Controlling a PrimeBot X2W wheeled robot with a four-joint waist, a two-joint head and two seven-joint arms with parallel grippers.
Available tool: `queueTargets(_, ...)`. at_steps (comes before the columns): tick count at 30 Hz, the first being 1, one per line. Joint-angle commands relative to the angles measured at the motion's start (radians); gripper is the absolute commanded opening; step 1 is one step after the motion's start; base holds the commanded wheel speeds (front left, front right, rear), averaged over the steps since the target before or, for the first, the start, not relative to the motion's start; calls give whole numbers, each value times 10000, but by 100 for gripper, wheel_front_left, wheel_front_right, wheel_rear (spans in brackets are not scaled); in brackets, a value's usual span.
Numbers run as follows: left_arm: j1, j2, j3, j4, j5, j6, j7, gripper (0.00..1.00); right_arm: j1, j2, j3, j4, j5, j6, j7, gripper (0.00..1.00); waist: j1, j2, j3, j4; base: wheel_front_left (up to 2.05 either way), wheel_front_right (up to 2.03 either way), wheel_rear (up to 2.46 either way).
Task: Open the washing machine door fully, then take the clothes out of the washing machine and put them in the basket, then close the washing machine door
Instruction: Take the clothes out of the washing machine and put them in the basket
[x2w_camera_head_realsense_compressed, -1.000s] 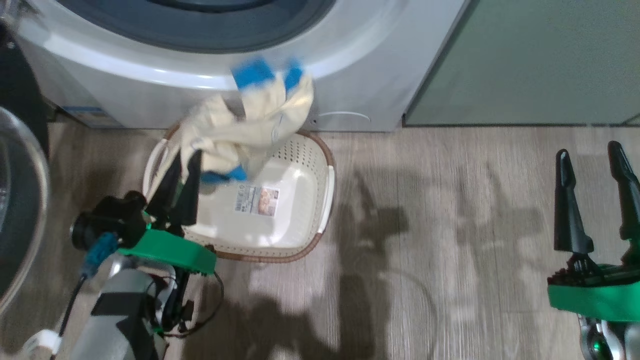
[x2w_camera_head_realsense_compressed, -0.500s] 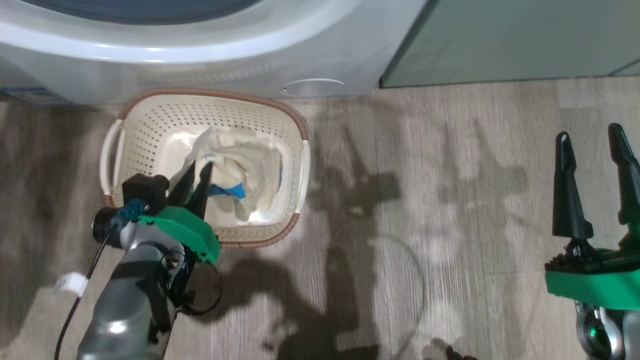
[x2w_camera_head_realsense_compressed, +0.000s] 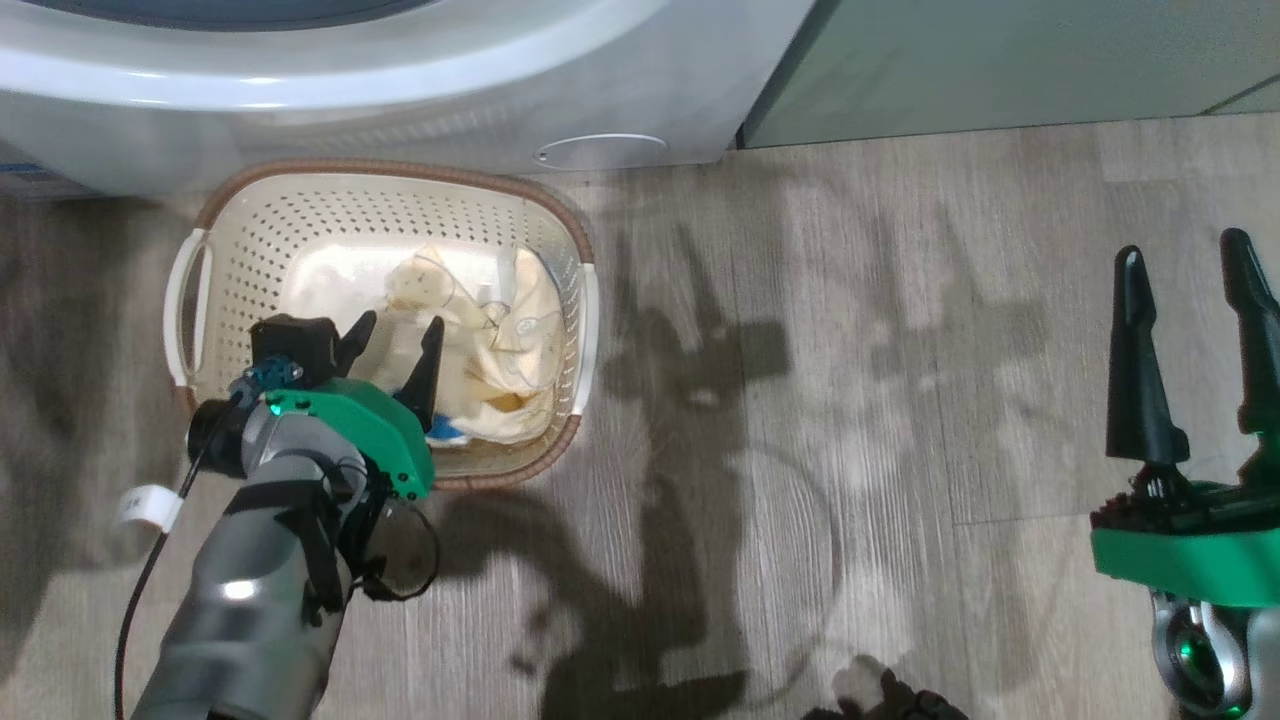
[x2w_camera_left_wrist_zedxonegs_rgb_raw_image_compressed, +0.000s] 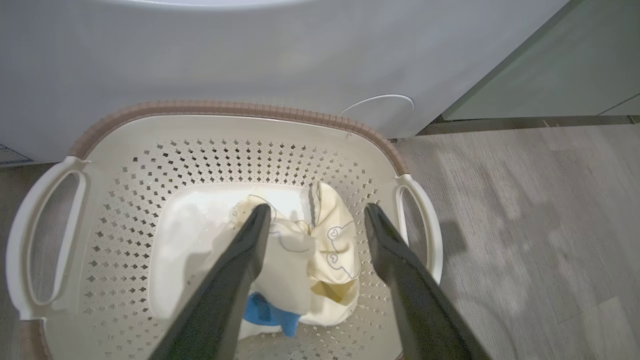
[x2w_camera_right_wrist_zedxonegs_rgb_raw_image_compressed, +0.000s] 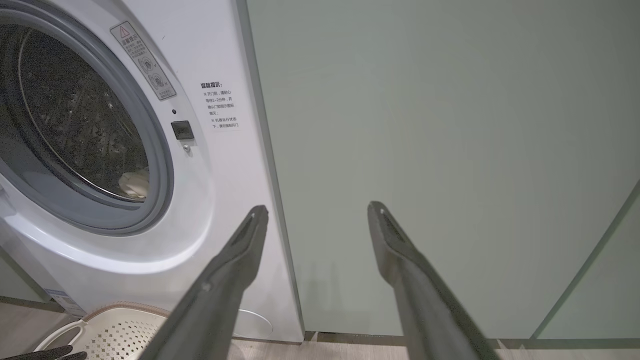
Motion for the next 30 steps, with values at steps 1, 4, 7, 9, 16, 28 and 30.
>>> queueTargets(1, 6, 164, 293, -177, 66, 38, -64, 100, -129, -12, 126, -276, 37, 14, -65, 100, 0, 0, -22, 46, 0, 0, 0)
queueTargets(4, 106, 101, 350, -494, 105, 68, -64, 100, -131, -11, 100, -267, -8, 14, -65, 100, 0, 0, -91, 168, 0, 0, 0)
queueTargets(7, 310, 24, 406, -1045, 175, 98, -64, 100, -101, -10, 62, -254, -91, 14, -65, 100, 0, 0, -212, 319, 0, 0, 0)
queueTargets(9, 503, -29, 457, -1541, 224, 121, -64, 100, -64, -10, 23, -238, -146, 14, -65, 100, 0, 0, -316, 431, 0, 0, 0)
queueTargets(16, 1496, -201, 746, -4032, 409, 199, -64, 100, 164, -190, -108, -221, -311, 14, -65, 100, 0, 0, -841, 896, 0, 0, 0)
queueTargets(28, 3650, -341, 1049, -8171, 1007, 632, -64, 100, 997, -433, -289, 155, -442, 14, -65, 100, 0, 0, -2310, 1534, 0, 0, 0)
queueTargets(30, 4044, -353, 1049, -8573, 1090, 737, -64, 100, 1170, -464, -241, 288, -464, 14, -65, 100, 0, 0, -2622, 1570, 0, 0, 0)
